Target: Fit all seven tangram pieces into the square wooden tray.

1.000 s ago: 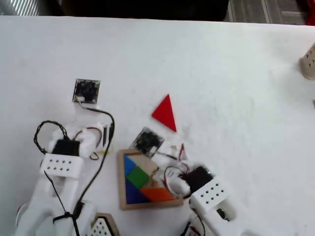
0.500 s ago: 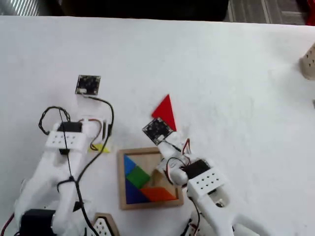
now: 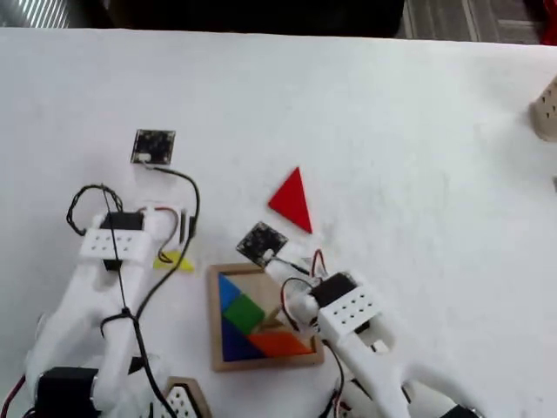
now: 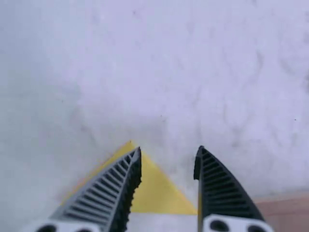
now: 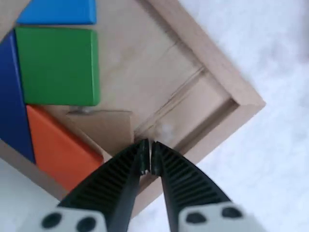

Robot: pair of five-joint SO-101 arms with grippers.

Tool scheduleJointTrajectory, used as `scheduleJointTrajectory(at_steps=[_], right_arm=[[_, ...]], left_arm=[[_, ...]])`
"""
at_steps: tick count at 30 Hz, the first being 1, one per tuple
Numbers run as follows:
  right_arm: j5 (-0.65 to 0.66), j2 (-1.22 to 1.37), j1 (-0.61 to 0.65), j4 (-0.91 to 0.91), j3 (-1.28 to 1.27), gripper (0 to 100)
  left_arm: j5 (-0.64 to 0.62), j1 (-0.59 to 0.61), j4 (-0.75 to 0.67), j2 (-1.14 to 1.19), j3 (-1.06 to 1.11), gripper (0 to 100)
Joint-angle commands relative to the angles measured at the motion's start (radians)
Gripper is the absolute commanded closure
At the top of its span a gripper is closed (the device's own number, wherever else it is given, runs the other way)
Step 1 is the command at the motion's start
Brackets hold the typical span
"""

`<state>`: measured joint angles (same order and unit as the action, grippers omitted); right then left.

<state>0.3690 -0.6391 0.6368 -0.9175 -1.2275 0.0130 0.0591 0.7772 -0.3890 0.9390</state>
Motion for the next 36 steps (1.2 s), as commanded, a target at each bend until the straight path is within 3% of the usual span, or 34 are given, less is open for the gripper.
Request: scheduleJointTrajectory(at_steps=[1,11,17,21,29,32,36], right_arm=[[0.009,-0.068,0.016,-0.018,0.028,98.1],[-0.037,-0.111,0.045,0.038,-0.002,97.8],[-0.034,-0.111,0.110,0.071,-0.037,97.8],[0.049,-0.111,0.186,0.065,-0.043,97.9],[-0.012,-0.122,0.220,0.065,-0.034,97.8],[-0.023,-0.122,0.206,0.031,-0.012,98.0],[-0.023,-0.122,0.099,-0.025,0.049,98.1]], left_arm=[[-0.005,0.010,-0.014,0.001,-0.052,81],[-0.009,0.015,-0.012,0.001,-0.054,81],[-0.012,0.082,-0.012,-0.001,-0.061,81],[-0.069,0.143,0.003,0.001,-0.098,81],[-0.086,0.171,0.003,0.001,-0.106,81],[-0.086,0.173,0.003,0.001,-0.106,81],[-0.086,0.174,0.003,0.001,-0.107,81]])
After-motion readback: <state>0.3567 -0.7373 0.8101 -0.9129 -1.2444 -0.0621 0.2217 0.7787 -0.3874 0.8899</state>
